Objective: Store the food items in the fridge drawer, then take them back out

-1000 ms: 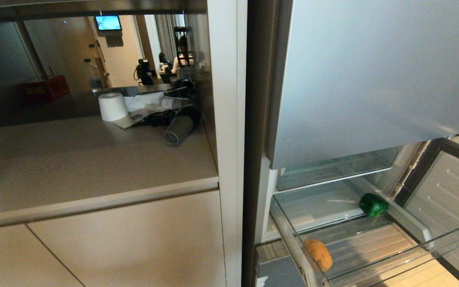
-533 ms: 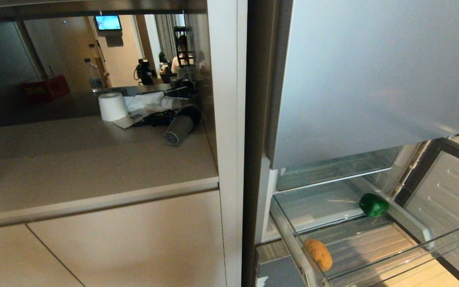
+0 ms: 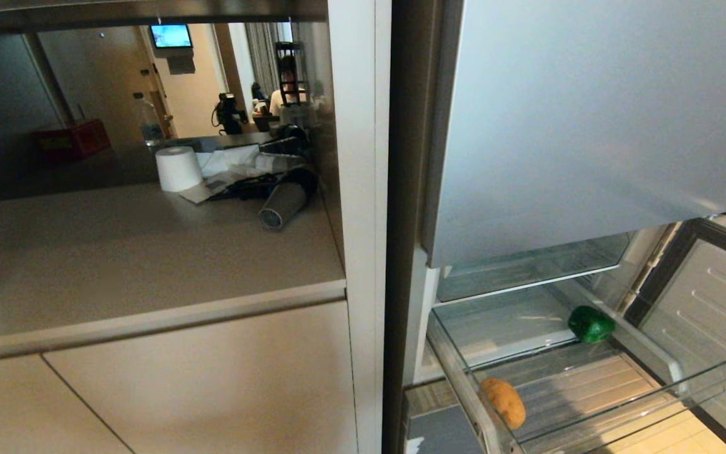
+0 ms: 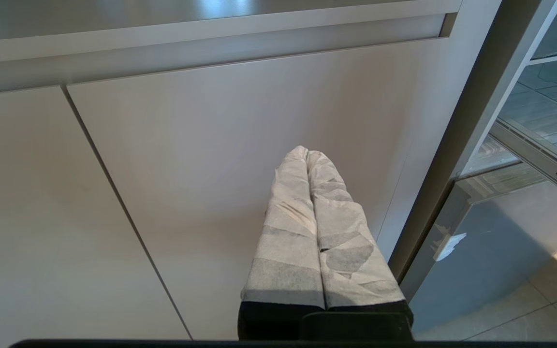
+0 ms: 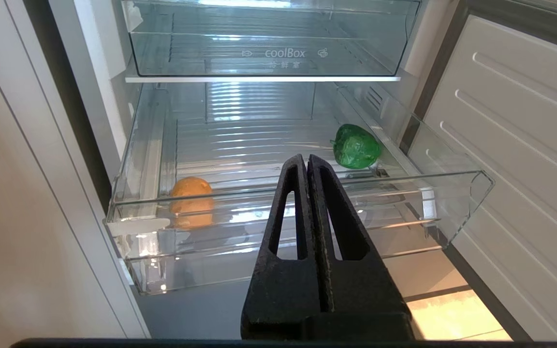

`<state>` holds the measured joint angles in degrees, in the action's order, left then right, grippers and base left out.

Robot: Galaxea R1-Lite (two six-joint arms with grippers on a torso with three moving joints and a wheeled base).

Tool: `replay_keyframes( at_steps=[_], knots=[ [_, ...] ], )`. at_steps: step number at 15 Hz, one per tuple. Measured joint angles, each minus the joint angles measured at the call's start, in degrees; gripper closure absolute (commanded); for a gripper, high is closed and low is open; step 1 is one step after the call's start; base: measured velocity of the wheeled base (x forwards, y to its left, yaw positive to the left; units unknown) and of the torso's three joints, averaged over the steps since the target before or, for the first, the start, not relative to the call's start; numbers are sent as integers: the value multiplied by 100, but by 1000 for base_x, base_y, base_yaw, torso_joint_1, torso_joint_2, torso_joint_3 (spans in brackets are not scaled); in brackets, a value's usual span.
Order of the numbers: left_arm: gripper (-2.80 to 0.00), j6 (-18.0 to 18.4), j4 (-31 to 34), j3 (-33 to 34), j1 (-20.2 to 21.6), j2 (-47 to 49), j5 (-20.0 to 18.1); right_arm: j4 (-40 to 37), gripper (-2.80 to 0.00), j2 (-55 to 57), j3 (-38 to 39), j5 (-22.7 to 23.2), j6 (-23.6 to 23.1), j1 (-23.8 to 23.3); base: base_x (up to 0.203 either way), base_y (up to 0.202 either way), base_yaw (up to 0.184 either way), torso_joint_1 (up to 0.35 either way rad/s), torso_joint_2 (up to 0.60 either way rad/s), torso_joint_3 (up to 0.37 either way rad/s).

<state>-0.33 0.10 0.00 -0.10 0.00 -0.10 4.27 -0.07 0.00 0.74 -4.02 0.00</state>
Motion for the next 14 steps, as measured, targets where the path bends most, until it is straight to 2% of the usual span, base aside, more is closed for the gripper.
replay_keyframes(
  at_steps=[6,14],
  knots=[
    [0,2,0,0,0,0,0,20,0,0,0,-30,354,0,0,0,0,4,1,-126],
    [0,0,0,0,0,0,0,16,0,0,0,-44,359,0,0,0,0,4,0,-198]
  ],
)
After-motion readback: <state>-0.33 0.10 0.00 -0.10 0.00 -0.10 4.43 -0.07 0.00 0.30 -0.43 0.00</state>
